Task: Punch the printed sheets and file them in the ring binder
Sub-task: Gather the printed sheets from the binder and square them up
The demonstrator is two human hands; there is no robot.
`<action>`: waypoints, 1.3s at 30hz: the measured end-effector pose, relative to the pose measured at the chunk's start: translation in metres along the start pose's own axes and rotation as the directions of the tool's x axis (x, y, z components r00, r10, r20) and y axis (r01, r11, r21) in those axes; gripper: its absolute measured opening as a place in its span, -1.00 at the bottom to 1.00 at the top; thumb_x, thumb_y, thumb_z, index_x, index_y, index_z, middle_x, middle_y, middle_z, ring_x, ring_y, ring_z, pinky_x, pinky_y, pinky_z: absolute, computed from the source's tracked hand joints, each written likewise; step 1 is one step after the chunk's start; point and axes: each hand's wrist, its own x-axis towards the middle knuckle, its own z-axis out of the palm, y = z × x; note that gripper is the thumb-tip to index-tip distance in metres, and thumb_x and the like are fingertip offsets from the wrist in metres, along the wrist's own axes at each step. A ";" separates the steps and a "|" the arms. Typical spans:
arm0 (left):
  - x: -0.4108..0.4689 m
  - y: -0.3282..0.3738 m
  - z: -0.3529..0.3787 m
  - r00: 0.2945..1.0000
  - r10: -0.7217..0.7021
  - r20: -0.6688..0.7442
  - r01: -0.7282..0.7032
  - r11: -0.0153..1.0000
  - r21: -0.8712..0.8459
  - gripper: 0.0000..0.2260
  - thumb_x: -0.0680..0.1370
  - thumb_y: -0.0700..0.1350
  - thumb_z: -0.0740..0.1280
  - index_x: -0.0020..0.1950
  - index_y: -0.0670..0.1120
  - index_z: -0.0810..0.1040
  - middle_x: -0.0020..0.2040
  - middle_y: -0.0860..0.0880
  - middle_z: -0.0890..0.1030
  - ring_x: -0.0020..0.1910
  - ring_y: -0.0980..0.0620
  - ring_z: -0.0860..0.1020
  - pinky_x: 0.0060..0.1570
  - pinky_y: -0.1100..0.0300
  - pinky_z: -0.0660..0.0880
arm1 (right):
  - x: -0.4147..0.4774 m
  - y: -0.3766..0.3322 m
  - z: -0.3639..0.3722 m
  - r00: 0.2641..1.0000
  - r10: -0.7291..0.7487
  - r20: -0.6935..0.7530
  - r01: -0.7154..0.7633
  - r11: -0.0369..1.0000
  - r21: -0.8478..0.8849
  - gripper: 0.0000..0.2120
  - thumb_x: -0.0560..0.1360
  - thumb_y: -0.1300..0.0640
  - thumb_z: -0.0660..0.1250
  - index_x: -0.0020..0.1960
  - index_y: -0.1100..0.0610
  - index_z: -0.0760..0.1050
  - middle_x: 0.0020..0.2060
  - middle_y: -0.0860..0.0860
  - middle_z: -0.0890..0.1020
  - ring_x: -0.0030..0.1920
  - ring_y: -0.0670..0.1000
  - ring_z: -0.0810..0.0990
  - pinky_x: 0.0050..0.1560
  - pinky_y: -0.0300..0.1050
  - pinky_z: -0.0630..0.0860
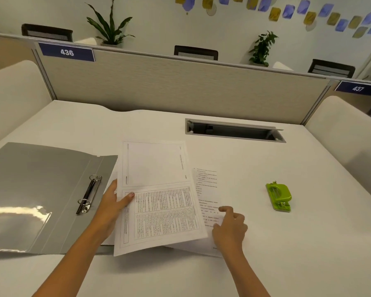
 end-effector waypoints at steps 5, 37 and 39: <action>0.008 0.003 -0.021 0.999 -0.023 -0.039 0.022 1.000 -0.005 -0.57 0.53 -0.24 0.35 0.37 -0.03 0.39 0.22 -0.11 0.59 0.18 -0.16 0.57 0.17 -0.24 0.49 | -0.003 -0.005 0.010 0.999 0.039 -0.005 -0.040 0.983 -0.181 -0.25 0.42 -0.25 0.36 0.45 0.02 0.13 0.35 0.15 0.24 0.35 0.15 0.24 0.32 0.01 0.28; 0.008 -0.008 -0.050 0.990 -0.090 -0.108 0.090 0.996 -0.007 -0.64 0.57 -0.27 0.29 0.36 -0.06 0.43 0.11 -0.13 0.64 -0.02 -0.17 0.64 -0.15 -0.04 0.59 | 0.025 -0.011 -0.010 0.970 0.239 0.031 -0.233 0.963 -0.138 -0.30 0.34 -0.03 0.54 0.29 0.22 0.27 0.24 0.19 0.39 0.19 0.23 0.50 0.06 0.03 0.51; 0.007 -0.008 -0.052 0.990 -0.092 -0.111 0.091 0.996 -0.007 -0.64 0.57 -0.27 0.29 0.36 -0.06 0.43 0.10 -0.12 0.65 -0.03 -0.17 0.65 -0.17 -0.03 0.59 | 0.023 -0.004 -0.014 0.980 0.200 0.002 -0.199 0.976 -0.088 -0.43 0.44 0.00 0.45 0.29 0.20 0.29 0.21 0.17 0.48 0.17 0.22 0.53 0.03 0.03 0.51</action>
